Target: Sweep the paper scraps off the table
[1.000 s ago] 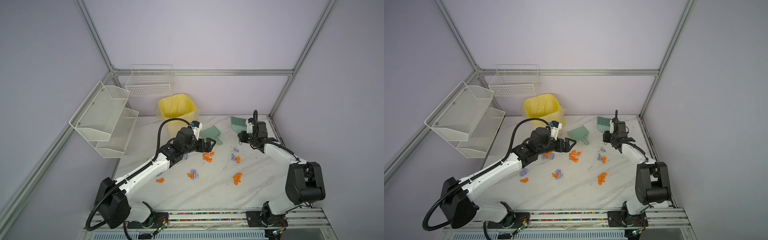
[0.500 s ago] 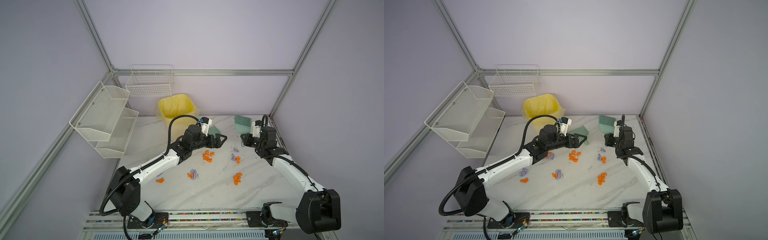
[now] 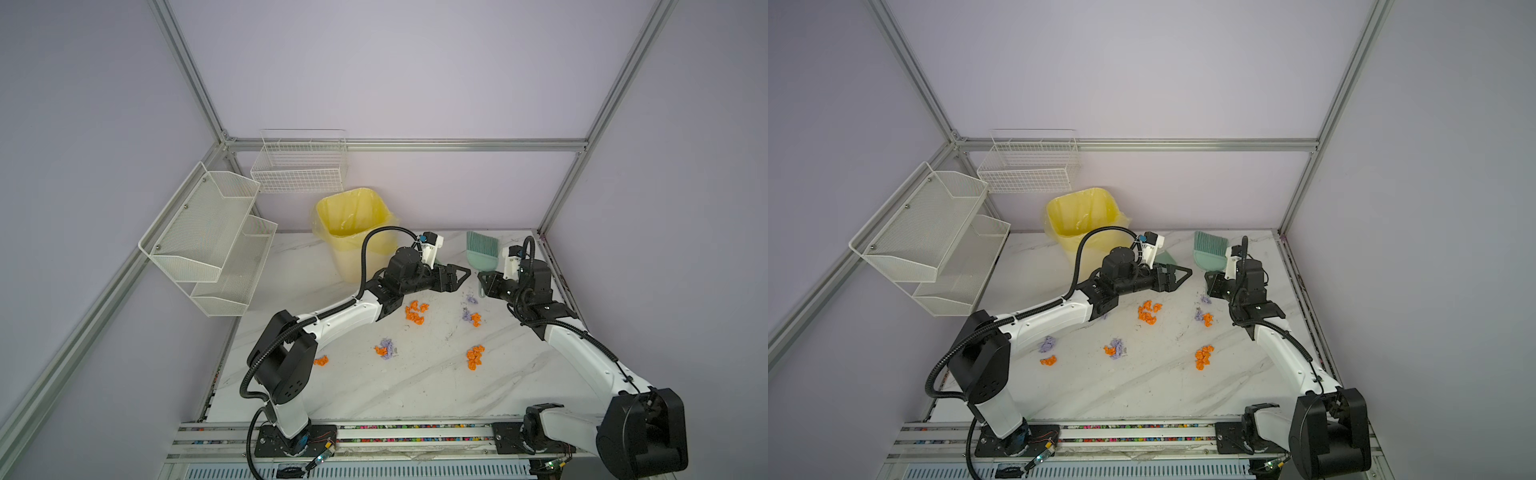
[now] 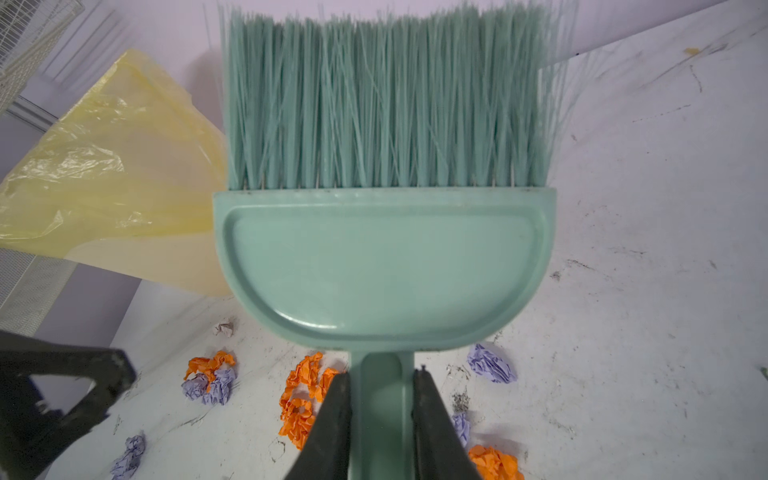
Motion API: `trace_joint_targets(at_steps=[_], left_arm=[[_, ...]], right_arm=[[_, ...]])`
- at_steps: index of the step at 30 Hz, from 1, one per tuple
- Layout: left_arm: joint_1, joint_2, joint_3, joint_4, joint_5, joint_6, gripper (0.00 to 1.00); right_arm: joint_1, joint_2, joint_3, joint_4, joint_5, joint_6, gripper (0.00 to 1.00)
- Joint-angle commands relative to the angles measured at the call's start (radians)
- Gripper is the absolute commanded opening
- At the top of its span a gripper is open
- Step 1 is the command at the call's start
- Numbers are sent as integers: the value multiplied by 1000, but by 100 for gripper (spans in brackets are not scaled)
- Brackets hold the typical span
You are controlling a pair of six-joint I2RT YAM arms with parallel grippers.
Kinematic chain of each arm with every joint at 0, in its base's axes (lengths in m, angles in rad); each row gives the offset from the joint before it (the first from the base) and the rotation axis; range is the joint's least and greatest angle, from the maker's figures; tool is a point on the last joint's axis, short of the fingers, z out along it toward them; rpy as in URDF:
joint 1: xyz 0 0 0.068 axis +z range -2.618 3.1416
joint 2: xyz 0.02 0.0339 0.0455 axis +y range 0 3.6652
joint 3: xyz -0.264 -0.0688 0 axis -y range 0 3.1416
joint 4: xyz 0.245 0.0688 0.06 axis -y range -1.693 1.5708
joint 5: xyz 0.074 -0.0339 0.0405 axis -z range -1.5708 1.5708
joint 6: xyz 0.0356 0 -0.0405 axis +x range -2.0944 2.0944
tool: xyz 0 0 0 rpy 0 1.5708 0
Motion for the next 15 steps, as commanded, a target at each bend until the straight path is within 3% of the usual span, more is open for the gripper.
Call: trace_joint_targets(at_steps=[1, 15], left_arm=[[-5, 36, 132, 63, 26, -22, 82], [-12, 178, 208, 147, -63, -96, 73]], right_arm=[[9, -38, 8, 43, -14, 4, 1], [18, -65, -47, 59, 7, -10, 0]])
